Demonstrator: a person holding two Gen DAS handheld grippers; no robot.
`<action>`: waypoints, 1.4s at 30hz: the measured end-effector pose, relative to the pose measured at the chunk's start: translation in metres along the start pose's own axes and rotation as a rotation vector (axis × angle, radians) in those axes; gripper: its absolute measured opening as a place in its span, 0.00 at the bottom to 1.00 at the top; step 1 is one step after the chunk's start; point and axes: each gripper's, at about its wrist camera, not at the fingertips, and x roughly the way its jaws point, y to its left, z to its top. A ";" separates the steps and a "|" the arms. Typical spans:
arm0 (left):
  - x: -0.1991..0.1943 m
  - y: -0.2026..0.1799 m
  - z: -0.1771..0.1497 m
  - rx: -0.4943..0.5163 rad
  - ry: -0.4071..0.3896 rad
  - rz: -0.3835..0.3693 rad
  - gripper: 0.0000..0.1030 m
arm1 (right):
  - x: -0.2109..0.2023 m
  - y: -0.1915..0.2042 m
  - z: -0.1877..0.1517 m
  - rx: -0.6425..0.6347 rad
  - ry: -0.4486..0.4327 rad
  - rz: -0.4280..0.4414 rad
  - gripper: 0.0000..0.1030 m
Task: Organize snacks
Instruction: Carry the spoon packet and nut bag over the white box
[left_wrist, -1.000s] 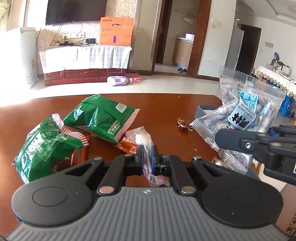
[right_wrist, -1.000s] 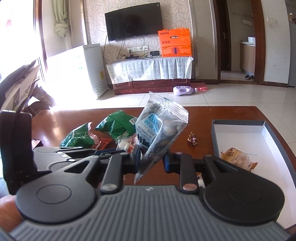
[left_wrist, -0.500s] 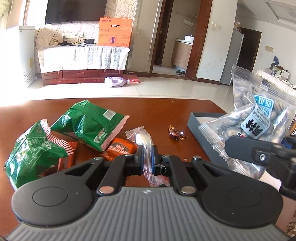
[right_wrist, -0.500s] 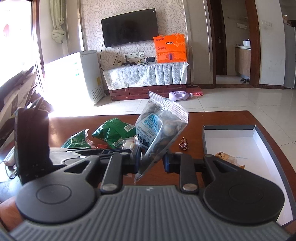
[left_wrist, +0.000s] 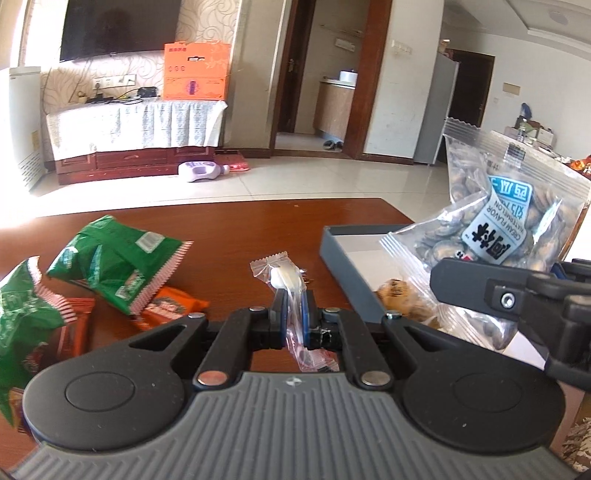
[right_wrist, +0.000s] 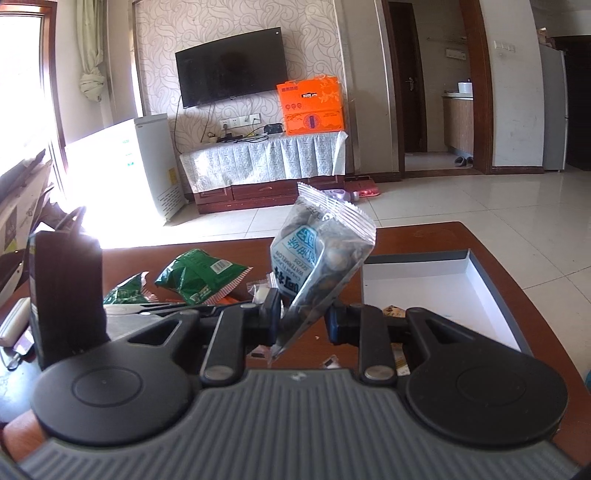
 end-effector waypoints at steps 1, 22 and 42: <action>0.001 -0.004 0.000 0.001 0.000 -0.007 0.09 | -0.001 -0.002 0.000 0.003 -0.001 -0.005 0.26; 0.037 -0.088 -0.017 0.042 0.045 -0.201 0.09 | -0.019 -0.060 -0.010 0.060 -0.031 -0.199 0.26; 0.057 -0.126 -0.047 0.134 0.113 -0.275 0.10 | 0.006 -0.088 -0.026 0.144 0.076 -0.219 0.27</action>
